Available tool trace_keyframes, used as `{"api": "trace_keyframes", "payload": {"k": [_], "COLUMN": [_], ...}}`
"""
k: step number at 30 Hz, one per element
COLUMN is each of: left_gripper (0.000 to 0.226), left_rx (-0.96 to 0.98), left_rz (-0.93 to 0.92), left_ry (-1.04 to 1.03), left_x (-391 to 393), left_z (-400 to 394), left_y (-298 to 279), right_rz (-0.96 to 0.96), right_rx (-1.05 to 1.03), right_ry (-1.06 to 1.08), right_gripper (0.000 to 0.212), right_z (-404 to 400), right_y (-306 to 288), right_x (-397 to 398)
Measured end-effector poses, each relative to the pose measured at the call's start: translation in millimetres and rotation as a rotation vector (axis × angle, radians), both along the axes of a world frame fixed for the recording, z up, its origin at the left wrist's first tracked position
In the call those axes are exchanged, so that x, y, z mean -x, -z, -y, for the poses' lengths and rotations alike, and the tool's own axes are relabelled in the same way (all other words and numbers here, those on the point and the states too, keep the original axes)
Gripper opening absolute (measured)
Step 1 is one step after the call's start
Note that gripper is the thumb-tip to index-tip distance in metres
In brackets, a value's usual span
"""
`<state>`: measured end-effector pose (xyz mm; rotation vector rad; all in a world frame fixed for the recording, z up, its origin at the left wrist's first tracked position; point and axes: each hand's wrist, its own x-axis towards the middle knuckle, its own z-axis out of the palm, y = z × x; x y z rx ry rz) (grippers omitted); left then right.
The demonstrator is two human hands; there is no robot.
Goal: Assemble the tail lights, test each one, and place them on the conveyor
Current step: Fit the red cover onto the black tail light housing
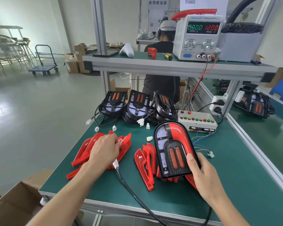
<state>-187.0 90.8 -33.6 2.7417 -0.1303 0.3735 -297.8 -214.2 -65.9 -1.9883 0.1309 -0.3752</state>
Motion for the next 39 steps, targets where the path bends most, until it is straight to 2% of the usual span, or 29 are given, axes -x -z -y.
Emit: {"api": "trace_keyframes", "payload": {"k": [3,6,8,10,12,19,22,25,29,33,39], "left_gripper": [0.019,0.019,0.02,0.022,0.022,0.021,0.011,0.016,0.007,0.016,0.025], "left_rx": [0.343,1.0,1.31,1.473,1.54,1.312,1.235,1.167,1.008,0.78,0.521], "left_rz": [-0.074,-0.209,-0.311,-0.335,-0.308,-0.085,-0.066,-0.08,-0.005,0.147,0.225], "left_ry": [0.01,0.05,0.098,0.147,0.173,0.09,0.076,0.026,-0.031,-0.065,-0.047], "left_x": [11.0,31.1,44.4,54.8,61.7,67.5,67.1,67.4,66.0,66.7,68.0], "left_z": [-0.5,15.5,34.7,56.7,78.7,119.2,121.1,119.5,117.4,119.6,123.2], "left_y": [-6.8,-7.1,-3.4,2.0,6.4,9.1,5.9,3.2,0.6,1.1,3.5], "right_rz": [0.005,-0.002,-0.001,-0.006,-0.011,-0.014,-0.004,0.004,0.0,-0.004,-0.002], "right_rx": [-0.001,-0.017,-0.02,-0.02,-0.018,0.013,0.025,0.035,0.045,0.032,0.022], "right_ry": [0.009,0.023,0.037,0.05,0.058,0.072,0.084,0.085,0.084,0.094,0.085], "right_gripper": [0.059,0.065,0.065,0.064,0.059,0.046,0.045,0.043,0.043,0.041,0.04], "right_z": [-0.9,-2.9,-4.5,-7.2,-10.2,-16.1,-16.6,-17.3,-20.6,-22.8,-24.1], "right_y": [0.5,0.2,1.1,1.9,1.7,-5.0,-6.3,-7.4,-8.2,-7.4,-7.8], "right_x": [-3.6,-7.6,-10.2,-11.7,-11.7,-6.8,-5.4,-4.3,-2.3,-0.4,4.0]}}
